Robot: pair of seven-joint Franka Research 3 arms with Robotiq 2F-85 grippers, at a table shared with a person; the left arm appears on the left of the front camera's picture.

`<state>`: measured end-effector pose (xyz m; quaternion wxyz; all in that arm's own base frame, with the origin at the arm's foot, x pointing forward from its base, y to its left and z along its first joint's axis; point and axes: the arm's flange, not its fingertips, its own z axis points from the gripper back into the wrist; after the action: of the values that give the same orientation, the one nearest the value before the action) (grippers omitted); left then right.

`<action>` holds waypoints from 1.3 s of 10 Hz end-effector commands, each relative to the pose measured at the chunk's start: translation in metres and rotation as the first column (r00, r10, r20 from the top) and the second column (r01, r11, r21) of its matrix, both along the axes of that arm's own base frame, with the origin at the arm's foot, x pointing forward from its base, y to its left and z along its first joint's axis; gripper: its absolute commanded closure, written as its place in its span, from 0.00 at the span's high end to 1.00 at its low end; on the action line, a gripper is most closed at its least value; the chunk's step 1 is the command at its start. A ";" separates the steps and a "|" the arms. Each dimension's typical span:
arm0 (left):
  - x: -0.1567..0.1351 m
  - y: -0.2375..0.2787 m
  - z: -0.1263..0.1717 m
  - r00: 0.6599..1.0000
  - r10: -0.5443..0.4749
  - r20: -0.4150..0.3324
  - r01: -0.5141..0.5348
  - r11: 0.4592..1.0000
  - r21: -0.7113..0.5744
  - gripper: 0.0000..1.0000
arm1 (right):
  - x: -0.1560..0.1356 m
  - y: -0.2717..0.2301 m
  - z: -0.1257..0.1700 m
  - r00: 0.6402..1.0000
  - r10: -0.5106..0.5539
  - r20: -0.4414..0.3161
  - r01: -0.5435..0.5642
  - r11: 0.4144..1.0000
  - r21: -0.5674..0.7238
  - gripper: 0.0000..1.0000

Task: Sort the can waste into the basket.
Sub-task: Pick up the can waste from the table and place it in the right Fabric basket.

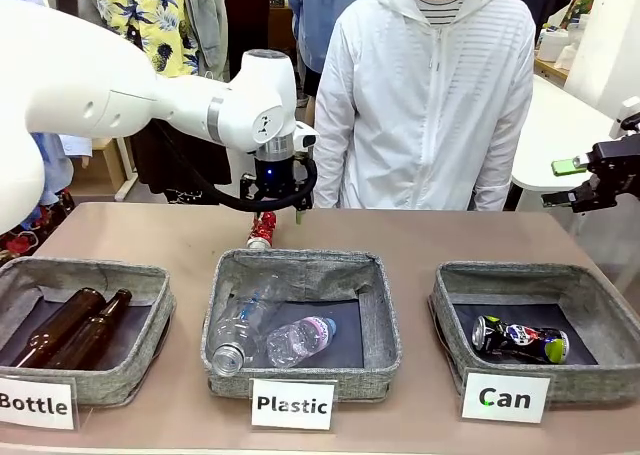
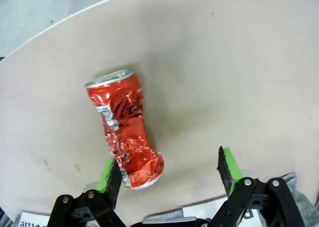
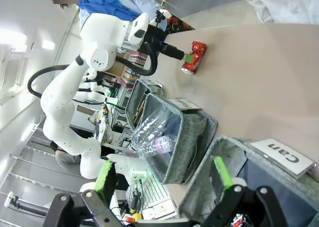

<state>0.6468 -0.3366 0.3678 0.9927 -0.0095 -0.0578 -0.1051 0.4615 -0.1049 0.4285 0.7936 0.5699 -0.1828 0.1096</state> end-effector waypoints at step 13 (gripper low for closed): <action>0.051 0.045 -0.071 0.984 0.058 -0.169 -0.064 0.997 -0.032 1.00 | 0.000 -0.002 0.002 1.000 0.011 0.019 -0.011 1.000 0.001 1.00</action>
<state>0.6882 -0.2917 0.2935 0.9978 -0.0248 0.0109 -0.0612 0.4615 -0.1049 0.4285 0.7936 0.5699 -0.1828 0.1096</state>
